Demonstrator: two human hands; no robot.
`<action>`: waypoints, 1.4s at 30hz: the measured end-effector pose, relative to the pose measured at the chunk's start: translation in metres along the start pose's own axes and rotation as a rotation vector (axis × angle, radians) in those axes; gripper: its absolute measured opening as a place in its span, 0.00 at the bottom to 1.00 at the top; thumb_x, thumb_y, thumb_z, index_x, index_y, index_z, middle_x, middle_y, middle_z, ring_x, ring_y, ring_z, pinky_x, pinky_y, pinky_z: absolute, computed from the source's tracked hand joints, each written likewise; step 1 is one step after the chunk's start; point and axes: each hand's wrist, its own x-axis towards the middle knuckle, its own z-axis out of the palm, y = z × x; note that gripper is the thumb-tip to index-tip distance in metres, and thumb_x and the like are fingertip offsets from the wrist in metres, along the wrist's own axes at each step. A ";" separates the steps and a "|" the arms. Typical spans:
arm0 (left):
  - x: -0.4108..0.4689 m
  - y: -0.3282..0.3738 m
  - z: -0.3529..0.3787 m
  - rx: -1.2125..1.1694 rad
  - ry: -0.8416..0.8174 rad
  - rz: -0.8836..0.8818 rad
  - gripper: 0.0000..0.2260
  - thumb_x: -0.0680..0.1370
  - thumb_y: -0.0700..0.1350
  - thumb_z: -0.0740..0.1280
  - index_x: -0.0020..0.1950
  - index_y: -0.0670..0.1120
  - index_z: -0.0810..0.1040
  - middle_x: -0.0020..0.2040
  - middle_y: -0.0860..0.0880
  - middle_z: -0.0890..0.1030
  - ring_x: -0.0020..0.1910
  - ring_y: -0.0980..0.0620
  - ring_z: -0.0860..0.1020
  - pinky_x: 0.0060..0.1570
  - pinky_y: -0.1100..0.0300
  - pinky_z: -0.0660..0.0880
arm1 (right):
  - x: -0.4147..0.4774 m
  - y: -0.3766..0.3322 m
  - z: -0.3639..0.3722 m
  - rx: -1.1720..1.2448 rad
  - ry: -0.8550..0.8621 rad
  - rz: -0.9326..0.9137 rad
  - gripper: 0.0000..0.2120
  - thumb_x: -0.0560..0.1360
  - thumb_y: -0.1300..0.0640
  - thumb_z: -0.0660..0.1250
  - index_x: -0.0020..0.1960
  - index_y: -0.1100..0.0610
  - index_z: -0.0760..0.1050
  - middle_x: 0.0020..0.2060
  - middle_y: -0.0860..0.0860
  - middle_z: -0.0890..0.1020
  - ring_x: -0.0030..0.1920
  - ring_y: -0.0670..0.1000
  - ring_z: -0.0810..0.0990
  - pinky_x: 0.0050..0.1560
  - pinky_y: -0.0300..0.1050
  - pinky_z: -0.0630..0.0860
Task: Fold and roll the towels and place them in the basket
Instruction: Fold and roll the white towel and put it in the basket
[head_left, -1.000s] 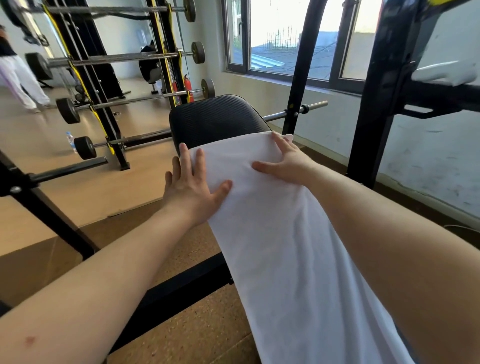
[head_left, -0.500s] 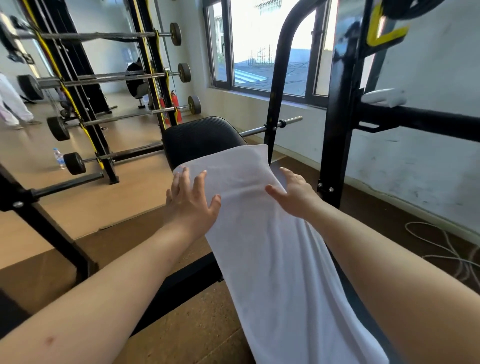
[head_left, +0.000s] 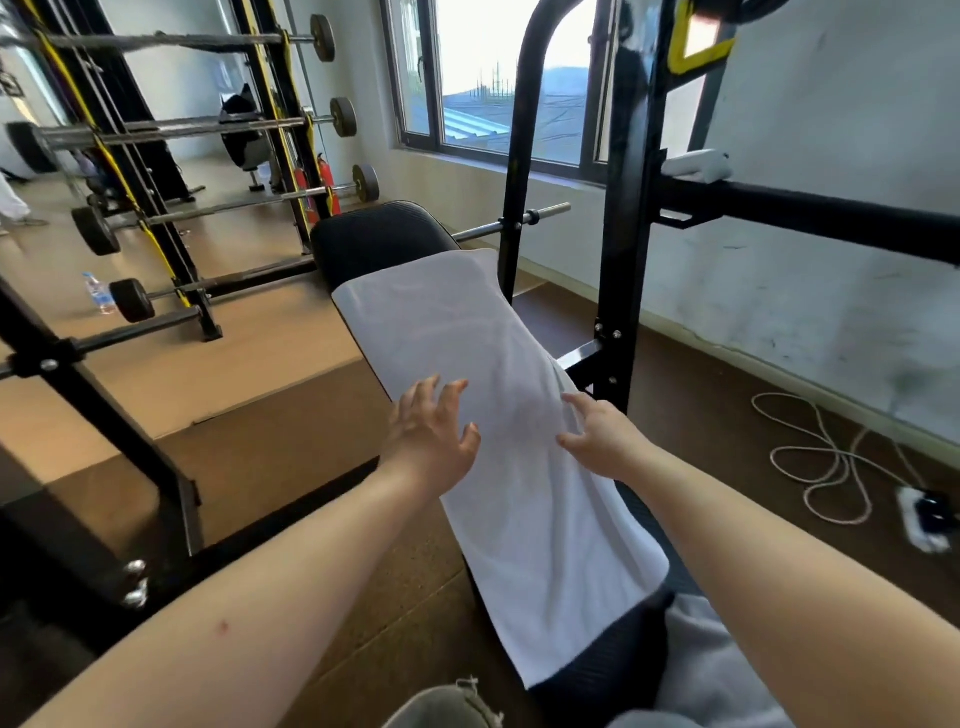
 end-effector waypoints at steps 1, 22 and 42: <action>-0.008 0.005 0.006 0.005 -0.017 0.016 0.27 0.83 0.56 0.61 0.81 0.52 0.60 0.81 0.44 0.58 0.80 0.43 0.56 0.78 0.46 0.56 | -0.009 0.008 0.005 -0.010 -0.024 0.008 0.30 0.80 0.53 0.67 0.80 0.50 0.64 0.71 0.58 0.71 0.67 0.58 0.75 0.63 0.46 0.71; -0.081 0.029 0.091 0.418 -0.396 0.302 0.39 0.78 0.65 0.64 0.83 0.57 0.48 0.82 0.44 0.34 0.80 0.38 0.30 0.77 0.38 0.33 | -0.071 0.114 0.015 0.320 0.036 0.301 0.07 0.73 0.58 0.71 0.48 0.55 0.74 0.47 0.53 0.80 0.45 0.53 0.79 0.40 0.46 0.74; -0.130 0.025 0.118 0.447 -0.272 0.761 0.22 0.71 0.69 0.67 0.55 0.55 0.76 0.68 0.50 0.72 0.68 0.43 0.69 0.68 0.42 0.65 | -0.087 0.163 0.026 0.198 0.284 0.302 0.13 0.77 0.67 0.59 0.49 0.55 0.80 0.52 0.59 0.83 0.52 0.61 0.78 0.49 0.43 0.69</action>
